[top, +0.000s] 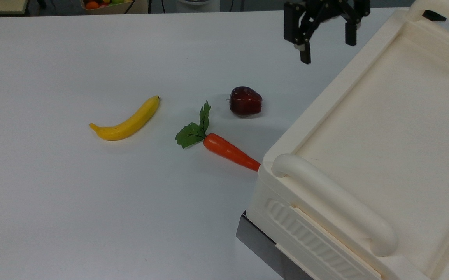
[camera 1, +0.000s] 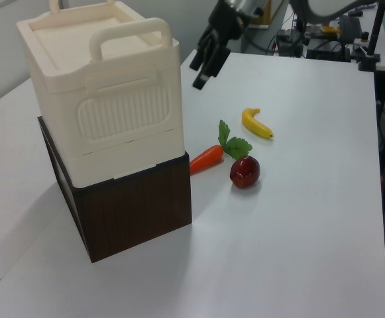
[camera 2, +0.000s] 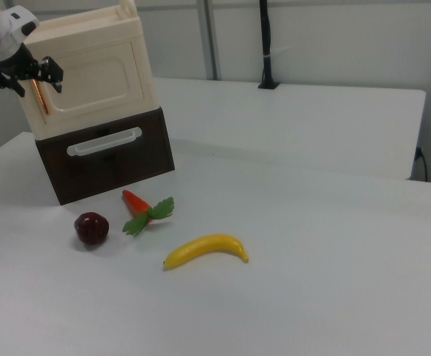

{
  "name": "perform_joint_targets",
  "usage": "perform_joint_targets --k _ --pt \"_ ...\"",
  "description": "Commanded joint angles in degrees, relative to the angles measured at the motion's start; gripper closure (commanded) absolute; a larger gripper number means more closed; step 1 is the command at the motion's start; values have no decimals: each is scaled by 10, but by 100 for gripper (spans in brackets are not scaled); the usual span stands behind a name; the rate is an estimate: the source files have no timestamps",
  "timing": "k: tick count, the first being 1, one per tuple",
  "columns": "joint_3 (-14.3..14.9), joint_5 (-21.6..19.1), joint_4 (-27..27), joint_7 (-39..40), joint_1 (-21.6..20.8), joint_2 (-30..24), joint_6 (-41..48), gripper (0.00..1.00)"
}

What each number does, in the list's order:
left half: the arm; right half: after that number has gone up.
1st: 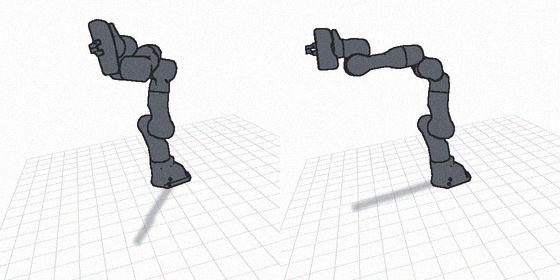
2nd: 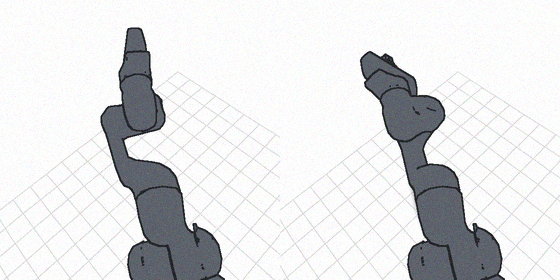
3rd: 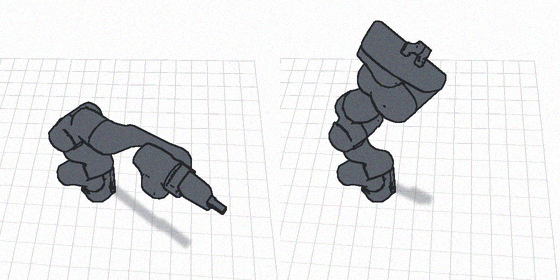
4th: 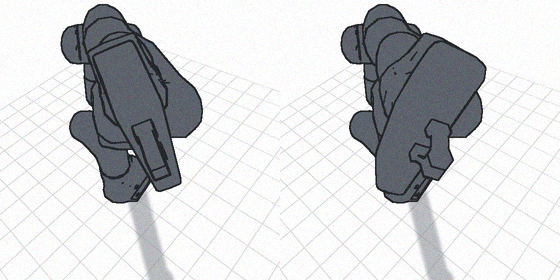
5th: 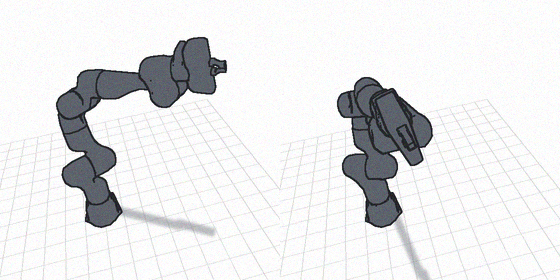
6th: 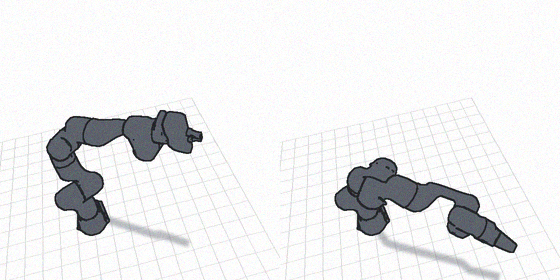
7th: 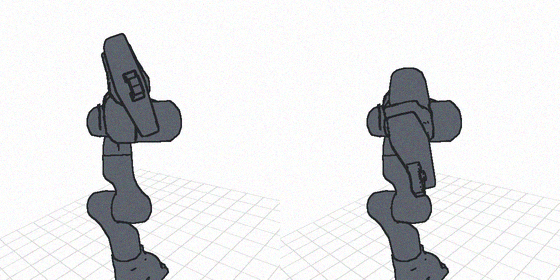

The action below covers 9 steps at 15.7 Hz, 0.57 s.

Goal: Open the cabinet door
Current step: 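Move the gripper toward the cabinet door's edge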

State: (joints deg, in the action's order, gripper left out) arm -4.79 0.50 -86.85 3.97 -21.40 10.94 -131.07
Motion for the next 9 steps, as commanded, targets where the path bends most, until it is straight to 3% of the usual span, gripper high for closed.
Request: perform_joint_targets --k 1,5,6,9 --pt "-7 -7 5 3 4 37 -87 0" --pt "-15 -9 5 13 6 38 -87 4" --pt "-15 -9 5 13 6 38 -86 9" --pt "-22 -10 5 14 7 34 -83 40"
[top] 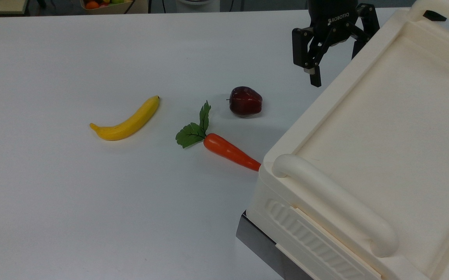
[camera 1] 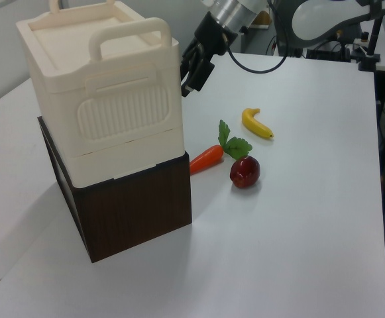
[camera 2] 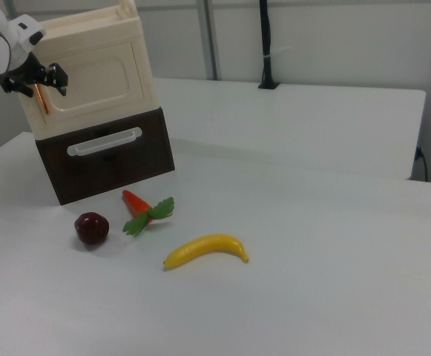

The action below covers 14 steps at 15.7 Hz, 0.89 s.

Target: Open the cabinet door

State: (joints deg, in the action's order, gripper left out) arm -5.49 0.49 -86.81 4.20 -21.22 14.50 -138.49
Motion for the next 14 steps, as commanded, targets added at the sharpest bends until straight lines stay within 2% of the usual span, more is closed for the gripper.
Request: perform_joint_targets --k 1,2,5,8,14 --pt "-17 -10 4 12 6 -4 -8 45" --pt "-17 -11 3 15 6 -4 -7 49" --pt "-22 -20 5 39 12 -11 25 49" --pt "-24 -51 5 70 14 -15 28 49" --pt "-24 -65 5 91 21 -25 31 54"
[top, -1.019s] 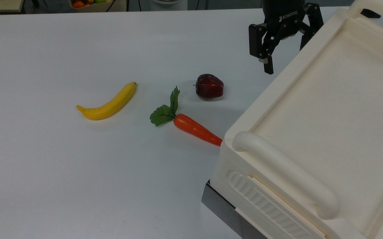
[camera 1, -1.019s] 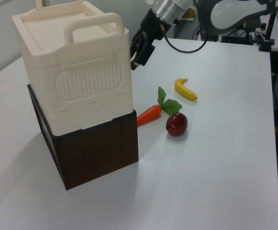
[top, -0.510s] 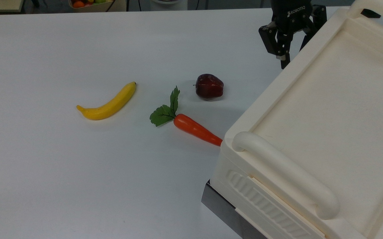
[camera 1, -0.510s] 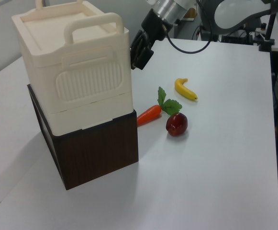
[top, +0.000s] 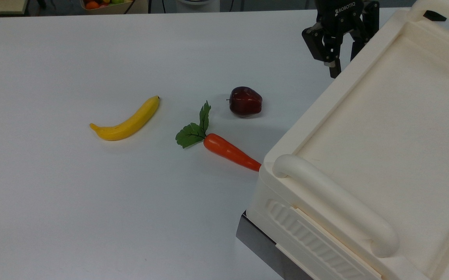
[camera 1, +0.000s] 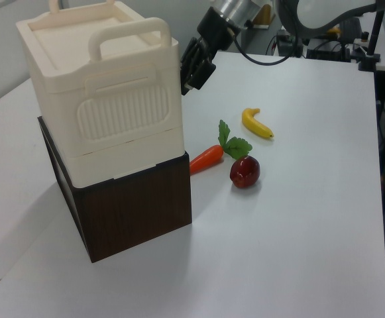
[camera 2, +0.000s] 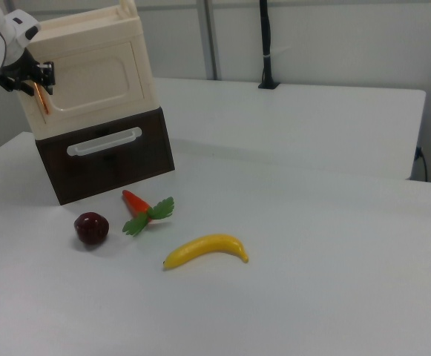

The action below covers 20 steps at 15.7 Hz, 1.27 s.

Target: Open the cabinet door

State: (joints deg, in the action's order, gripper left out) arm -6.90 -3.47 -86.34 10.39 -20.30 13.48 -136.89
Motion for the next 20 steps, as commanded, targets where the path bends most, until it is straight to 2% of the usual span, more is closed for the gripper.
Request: perform_joint_targets --k 1,5,8,9,17,20 --pt "-10 -31 0 38 16 -17 26 54" --pt "-11 -70 2 82 23 -28 58 54" --pt "-11 -70 2 84 23 -27 54 68" --pt "-11 -70 6 86 24 -26 53 70" --pt "-12 -71 13 103 27 -19 48 70" --pt "-13 -71 13 102 27 -12 13 70"
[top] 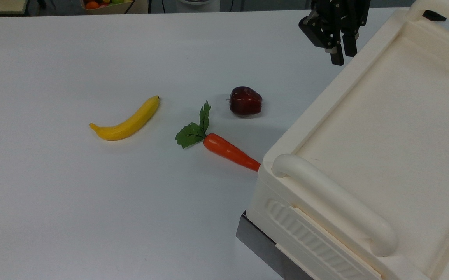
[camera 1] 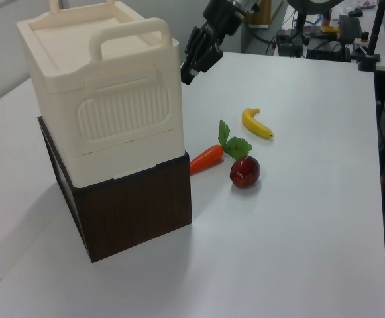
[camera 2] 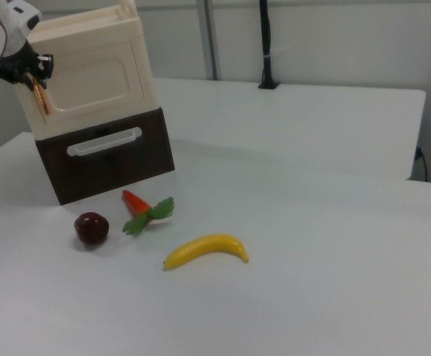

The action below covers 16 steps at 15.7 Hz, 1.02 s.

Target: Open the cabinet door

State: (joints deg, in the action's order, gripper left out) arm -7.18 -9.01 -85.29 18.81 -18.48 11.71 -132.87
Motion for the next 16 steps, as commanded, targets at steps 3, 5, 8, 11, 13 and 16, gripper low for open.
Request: perform_joint_targets --k 3,5,8,11,13,16 --pt "-11 -15 2 18 9 13 -35 73" --pt "-11 -15 2 18 8 13 -35 73" --pt "-13 -15 2 17 8 13 -34 73" --pt "-18 -15 1 17 8 13 -34 81" --pt "-19 -16 0 15 8 12 -32 95" --pt "-19 -17 -3 11 8 3 -27 100"
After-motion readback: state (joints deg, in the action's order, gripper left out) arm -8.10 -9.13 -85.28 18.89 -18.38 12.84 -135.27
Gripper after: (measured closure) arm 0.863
